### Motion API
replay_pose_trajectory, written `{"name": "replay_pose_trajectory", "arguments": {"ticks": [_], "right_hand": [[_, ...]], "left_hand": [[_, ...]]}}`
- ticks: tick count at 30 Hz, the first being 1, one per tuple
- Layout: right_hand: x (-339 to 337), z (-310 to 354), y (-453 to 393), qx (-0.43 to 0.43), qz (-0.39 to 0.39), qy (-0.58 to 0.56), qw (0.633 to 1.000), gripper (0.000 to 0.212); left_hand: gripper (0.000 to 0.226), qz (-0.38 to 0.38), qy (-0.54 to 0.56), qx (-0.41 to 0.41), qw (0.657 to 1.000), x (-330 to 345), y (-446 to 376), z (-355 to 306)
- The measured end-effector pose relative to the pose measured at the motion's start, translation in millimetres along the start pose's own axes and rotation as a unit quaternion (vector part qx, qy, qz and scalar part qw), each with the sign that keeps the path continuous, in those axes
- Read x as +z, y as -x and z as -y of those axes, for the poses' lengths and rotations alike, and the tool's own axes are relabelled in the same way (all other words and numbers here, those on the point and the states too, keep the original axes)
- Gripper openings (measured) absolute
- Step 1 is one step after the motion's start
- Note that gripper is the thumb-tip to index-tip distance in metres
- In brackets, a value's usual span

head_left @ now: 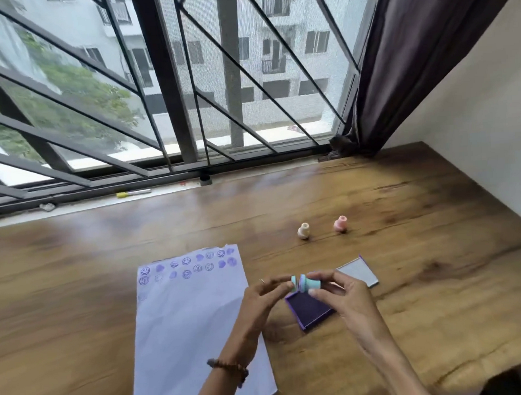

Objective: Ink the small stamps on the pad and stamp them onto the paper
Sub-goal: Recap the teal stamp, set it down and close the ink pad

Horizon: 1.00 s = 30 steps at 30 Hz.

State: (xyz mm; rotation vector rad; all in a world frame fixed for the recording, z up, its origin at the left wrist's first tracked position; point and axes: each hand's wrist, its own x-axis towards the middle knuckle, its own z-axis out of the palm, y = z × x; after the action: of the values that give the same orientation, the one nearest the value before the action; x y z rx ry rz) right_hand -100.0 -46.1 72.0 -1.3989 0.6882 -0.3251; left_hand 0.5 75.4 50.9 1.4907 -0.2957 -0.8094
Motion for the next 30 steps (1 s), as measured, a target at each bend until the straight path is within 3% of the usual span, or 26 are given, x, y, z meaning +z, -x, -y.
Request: {"name": "replay_pose_trajectory", "arguments": {"ticks": [13,19,25,30], "right_hand": [[6.1,20.4,-4.5,-0.077,-0.01,0.108,0.991,0.024],[14.8,25.4,-15.3,-0.039,-0.004,0.048,0.998,0.011],[21.9,14.3,-33.7,0.018,0.02,-0.045,0.999,0.038],[25.4,-4.8,-50.5,0.027,0.028,0.016,0.999,0.025]], "left_hand": [[0.016,0.018,0.04,0.035,0.998,-2.0,0.3,-19.6],[0.019,0.022,0.027,0.024,0.999,-6.3,-12.5,-22.9],[0.014,-0.029,0.161,-0.064,0.984,-3.6,-27.1,-10.8],[0.016,-0.022,0.059,-0.002,0.998,-14.4,-37.7,-8.0]]}}
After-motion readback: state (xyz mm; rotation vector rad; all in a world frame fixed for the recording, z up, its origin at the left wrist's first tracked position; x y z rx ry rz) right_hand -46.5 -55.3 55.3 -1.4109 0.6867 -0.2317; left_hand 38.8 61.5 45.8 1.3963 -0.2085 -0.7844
